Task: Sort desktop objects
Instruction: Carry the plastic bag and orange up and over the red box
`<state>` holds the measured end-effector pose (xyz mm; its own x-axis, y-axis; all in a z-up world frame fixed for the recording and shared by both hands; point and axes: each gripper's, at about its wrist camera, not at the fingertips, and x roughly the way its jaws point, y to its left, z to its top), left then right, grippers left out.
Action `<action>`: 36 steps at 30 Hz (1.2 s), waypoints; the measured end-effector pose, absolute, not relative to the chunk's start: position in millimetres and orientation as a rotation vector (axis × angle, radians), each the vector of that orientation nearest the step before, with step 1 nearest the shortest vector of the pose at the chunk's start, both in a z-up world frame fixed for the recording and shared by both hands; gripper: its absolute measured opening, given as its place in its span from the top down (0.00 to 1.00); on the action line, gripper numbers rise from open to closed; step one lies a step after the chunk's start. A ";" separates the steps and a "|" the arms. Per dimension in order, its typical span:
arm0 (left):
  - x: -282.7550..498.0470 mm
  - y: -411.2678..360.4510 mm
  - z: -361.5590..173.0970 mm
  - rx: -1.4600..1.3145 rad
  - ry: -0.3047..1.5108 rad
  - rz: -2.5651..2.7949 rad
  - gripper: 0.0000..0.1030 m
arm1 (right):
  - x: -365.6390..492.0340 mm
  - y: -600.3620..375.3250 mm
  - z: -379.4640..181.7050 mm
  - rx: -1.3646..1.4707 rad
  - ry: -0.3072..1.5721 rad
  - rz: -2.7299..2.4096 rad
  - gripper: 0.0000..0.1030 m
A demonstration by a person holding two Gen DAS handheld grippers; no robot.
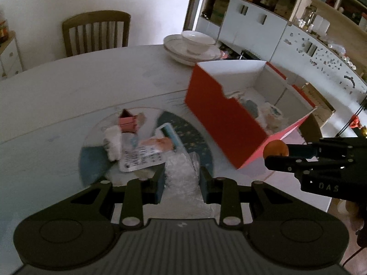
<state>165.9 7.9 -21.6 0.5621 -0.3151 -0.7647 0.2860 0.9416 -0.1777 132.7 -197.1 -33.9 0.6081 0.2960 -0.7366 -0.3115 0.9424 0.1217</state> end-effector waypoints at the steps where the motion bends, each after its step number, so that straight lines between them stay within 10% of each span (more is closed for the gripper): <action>1: 165.7 2.5 -20.5 -0.034 0.906 -0.357 0.71 | 132.5 -203.1 -32.7 -0.013 0.844 0.347 0.67; 36: 225.4 -184.0 15.8 0.018 0.832 -0.391 0.71 | 192.5 -361.9 -11.3 0.097 0.797 0.277 0.67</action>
<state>225.4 -184.0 15.8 0.6059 -0.3315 -0.7231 0.3455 0.9285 -0.1362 192.5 -361.9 -11.3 0.6651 0.2817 -0.6915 -0.2087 0.9593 0.1901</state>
